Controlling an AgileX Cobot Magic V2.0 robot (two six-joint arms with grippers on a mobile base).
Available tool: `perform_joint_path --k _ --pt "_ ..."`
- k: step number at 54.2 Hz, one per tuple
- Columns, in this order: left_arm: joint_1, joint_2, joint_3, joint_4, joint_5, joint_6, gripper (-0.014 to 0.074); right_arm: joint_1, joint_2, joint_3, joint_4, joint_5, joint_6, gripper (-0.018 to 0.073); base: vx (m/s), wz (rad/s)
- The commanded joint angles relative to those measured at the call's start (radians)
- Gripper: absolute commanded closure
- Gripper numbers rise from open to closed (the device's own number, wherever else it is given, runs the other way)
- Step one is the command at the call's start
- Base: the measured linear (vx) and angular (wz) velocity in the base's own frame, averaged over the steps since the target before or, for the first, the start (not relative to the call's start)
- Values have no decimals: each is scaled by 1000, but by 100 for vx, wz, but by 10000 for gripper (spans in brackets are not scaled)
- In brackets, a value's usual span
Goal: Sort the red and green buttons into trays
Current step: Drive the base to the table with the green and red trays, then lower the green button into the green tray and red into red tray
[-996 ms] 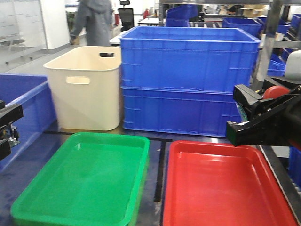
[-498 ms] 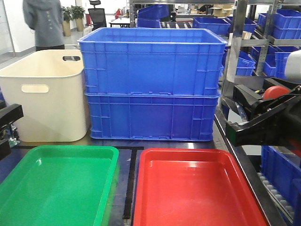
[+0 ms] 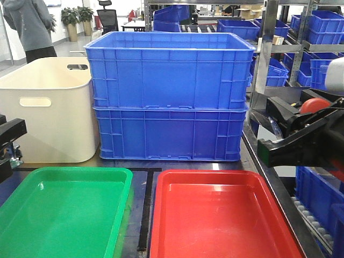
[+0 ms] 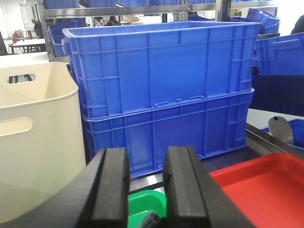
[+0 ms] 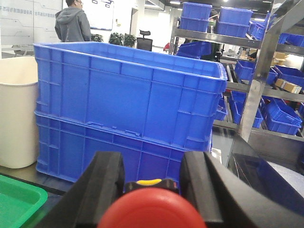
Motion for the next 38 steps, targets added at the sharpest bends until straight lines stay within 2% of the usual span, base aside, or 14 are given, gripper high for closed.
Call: perform_joint_path --k 1,33,38 --pt "-1 -14 -36 -81 17 -8 596 -1 -11 -37 -53 6 1 568 0 0" --pt "-1 -14 -36 -81 18 -8 596 -1 -11 -37 -53 5 1 568 0 0" --pt "-1 -14 -36 -81 26 -9 596 -1 6 -37 -44 -60 2 568 0 0"
